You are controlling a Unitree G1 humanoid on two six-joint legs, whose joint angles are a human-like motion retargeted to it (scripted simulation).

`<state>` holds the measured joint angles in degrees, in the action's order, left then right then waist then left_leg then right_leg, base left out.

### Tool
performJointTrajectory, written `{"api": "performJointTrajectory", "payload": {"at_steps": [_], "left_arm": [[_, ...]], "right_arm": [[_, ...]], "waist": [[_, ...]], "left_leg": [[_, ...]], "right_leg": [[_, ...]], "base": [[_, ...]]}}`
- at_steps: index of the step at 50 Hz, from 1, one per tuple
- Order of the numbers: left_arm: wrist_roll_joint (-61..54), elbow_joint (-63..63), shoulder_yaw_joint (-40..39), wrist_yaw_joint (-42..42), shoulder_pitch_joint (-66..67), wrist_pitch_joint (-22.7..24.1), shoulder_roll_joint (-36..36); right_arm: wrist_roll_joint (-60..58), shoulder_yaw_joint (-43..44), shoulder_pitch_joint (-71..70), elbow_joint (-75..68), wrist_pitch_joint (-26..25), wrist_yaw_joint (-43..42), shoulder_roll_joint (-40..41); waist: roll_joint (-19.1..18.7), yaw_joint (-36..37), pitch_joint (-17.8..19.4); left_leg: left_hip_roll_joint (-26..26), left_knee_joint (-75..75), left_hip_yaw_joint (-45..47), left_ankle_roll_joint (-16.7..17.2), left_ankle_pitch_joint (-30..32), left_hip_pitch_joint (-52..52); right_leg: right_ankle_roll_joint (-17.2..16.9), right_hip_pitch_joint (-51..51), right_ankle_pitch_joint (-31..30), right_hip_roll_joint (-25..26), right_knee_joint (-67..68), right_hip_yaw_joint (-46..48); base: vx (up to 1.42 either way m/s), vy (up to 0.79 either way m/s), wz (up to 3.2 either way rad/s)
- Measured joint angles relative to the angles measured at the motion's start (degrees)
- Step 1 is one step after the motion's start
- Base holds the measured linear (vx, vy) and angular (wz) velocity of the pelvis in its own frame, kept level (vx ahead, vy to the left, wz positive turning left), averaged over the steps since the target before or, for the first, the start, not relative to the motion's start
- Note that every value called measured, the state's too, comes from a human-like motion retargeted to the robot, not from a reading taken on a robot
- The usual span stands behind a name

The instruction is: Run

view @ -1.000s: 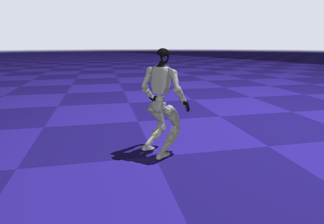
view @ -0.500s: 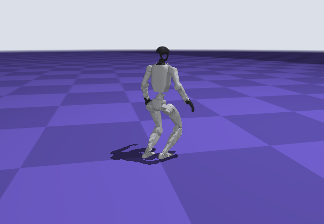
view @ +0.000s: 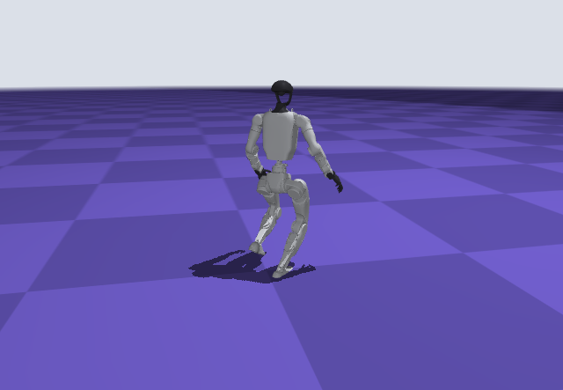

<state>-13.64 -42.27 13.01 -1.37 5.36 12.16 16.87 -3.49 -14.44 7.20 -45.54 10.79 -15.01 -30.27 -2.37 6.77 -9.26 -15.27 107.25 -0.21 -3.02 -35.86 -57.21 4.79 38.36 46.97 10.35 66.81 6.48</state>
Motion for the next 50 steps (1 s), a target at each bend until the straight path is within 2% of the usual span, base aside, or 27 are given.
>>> {"api": "performJointTrajectory", "payload": {"at_steps": [4,8,12,15,18,20,22,25,28,30,33,37,40,44,47,50], "left_arm": [[-0.41,-0.97,0.09,0.95,1.61,-0.76,-1.6],[-0.63,-2.98,-0.1,1.78,4.38,-1.48,-2.46],[-0.99,-4.36,-0.23,2.47,8.18,-1.72,-2.73],[-1.19,-4.88,-0.26,3.0,11.19,-1.77,-2.79],[-1.12,-4.92,-0.24,3.21,13.58,-1.94,-2.63],[-0.68,-5.29,0.01,2.84,14.17,-1.96,-2.13],[-0.19,-6.35,0.45,1.6,13.42,-1.91,-1.99],[0.37,-8.06,0.99,-1.22,10.37,-1.84,-1.86],[-0.57,-7.1,0.67,-3.81,7.02,-1.59,-2.63],[-1.45,-4.19,0.64,-5.34,5.35,-0.91,-3.36],[-2.46,2.71,1.13,-6.48,3.12,0.92,-3.64],[-2.49,12.67,2.54,-5.62,0.38,4.15,-3.11],[-1.74,19.54,3.75,-3.82,-0.78,6.08,-2.23],[-1.84,26.06,4.41,-2.26,-1.34,6.36,-0.8],[-1.37,27.08,4.32,-1.95,-0.83,5.35,-0.31],[0.81,23.59,3.24,-2.39,0.77,3.63,-0.52]], "right_arm": [[-0.83,0.06,-0.88,1.05,-0.11,-0.71,0.43],[-1.46,-0.66,-1.73,2.99,0.15,-0.4,1.6],[-1.54,-1.58,-1.74,5.39,0.53,0.69,2.97],[-1.48,-2.15,-1.08,7.43,0.81,2.41,3.88],[-1.33,-2.64,-0.18,9.49,1.06,4.35,4.48],[-1.17,-2.82,0.43,10.32,1.05,5.14,4.8],[-1.15,-2.85,1.19,9.89,0.8,5.17,5.58],[-1.23,-2.83,2.24,6.68,0.37,4.46,6.87],[-0.81,-3.22,3.59,0.87,0.25,4.32,7.47],[-0.51,-3.44,4.82,-2.8,0.22,4.54,7.25],[-0.14,-3.39,6.61,-6.45,0.34,5.14,5.97],[0.12,-2.63,9.19,-7.74,0.71,5.92,4.09],[0.15,-1.52,11.6,-6.31,1.21,6.28,3.09],[0.06,-0.66,11.8,-3.25,1.24,4.71,1.92],[-1.07,-1.32,8.96,-1.91,0.8,3.57,1.2],[-3.03,-3.25,2.99,-2.21,0.4,2.26,1.52]], "waist": [[0.23,1.48,-0.07],[0.11,3.05,0.18],[1.07,2.83,0.97],[1.91,2.19,1.19],[2.56,0.7,1.07],[3.03,-0.56,1.02],[5.07,-3.32,0.3],[8.48,-8.54,-2.14],[9.15,-11.61,-3.97],[8.45,-12.48,-4.52],[4.87,-11.09,-3.32],[0.39,-9.66,-2.71],[-1.86,-8.45,-3.05],[-3.6,-5.83,-2.69],[-3.68,-3.9,-1.81],[-4.35,-1.05,-1.39]], "left_leg": [[1.78,-0.72,-0.75,-1.79,-2.0,-3.08],[4.72,-3.96,-0.65,-2.0,-3.34,-1.28],[11.31,-10.52,0.67,-1.42,-3.48,5.44],[16.42,-17.44,1.47,-0.89,-4.2,11.45],[20.16,-23.19,2.37,-1.73,-6.95,16.03],[22.04,-25.14,3.13,-3.4,-11.04,17.81],[25.46,-26.73,4.53,-5.86,-14.07,16.8],[30.62,-31.66,6.39,-8.38,-14.14,14.05],[32.19,-35.77,6.53,-8.73,-14.14,14.28],[31.69,-37.69,6.09,-7.85,-14.14,16.19],[25.57,-36.91,5.59,-3.56,-12.74,21.94],[18.59,-36.2,3.13,2.54,-5.43,26.1],[14.19,-29.83,1.46,5.71,1.67,25.35],[7.61,-13.34,0.63,5.4,6.5,22.62],[3.71,-0.33,0.0,2.61,6.23,18.8],[-0.43,9.27,-1.93,-0.66,3.91,11.7]], "right_leg": [[-0.6,-1.64,0.19,-0.58,-0.66,0.05],[-1.75,-3.47,0.16,-0.69,-0.74,-0.52],[-4.84,-5.3,-1.38,-2.11,2.05,-3.73],[-7.49,-4.8,-5.39,-4.9,7.26,-4.45],[-8.96,-1.31,-9.28,-8.54,16.42,-4.1],[-9.57,2.07,-11.19,-10.91,24.1,-3.98],[-10.2,7.42,-12.5,-14.98,32.38,-5.21],[-10.42,16.39,-13.06,-20.84,40.23,-8.27],[-9.1,21.33,-11.64,-22.49,40.03,-9.45],[-8.36,21.87,-10.69,-21.54,36.68,-9.09],[-7.51,17.39,-10.32,-15.55,27.66,-6.42],[-8.03,11.13,-12.57,-7.55,13.97,-4.37],[-8.26,7.9,-13.77,-2.72,6.91,-3.84],[-4.42,4.14,-8.79,1.65,5.16,-2.78],[-0.43,2.41,-1.51,3.1,7.15,-2.33],[2.29,2.21,3.03,5.04,7.28,-1.73]], "base": [[0.09,0.01,0.19],[0.12,0.11,0.05],[0.13,0.15,0.28],[0.1,0.14,0.17],[0.07,0.1,0.14],[0.05,0.08,0.31],[0.03,0.06,0.94],[0.05,0.04,1.37],[0.14,0.01,0.75],[0.2,-0.01,0.04],[0.22,-0.02,-0.57],[0.14,-0.04,-0.22],[0.02,-0.06,0.04],[-0.02,-0.07,-0.05],[0.0,-0.07,0.08],[0.02,-0.03,-0.11]]}}
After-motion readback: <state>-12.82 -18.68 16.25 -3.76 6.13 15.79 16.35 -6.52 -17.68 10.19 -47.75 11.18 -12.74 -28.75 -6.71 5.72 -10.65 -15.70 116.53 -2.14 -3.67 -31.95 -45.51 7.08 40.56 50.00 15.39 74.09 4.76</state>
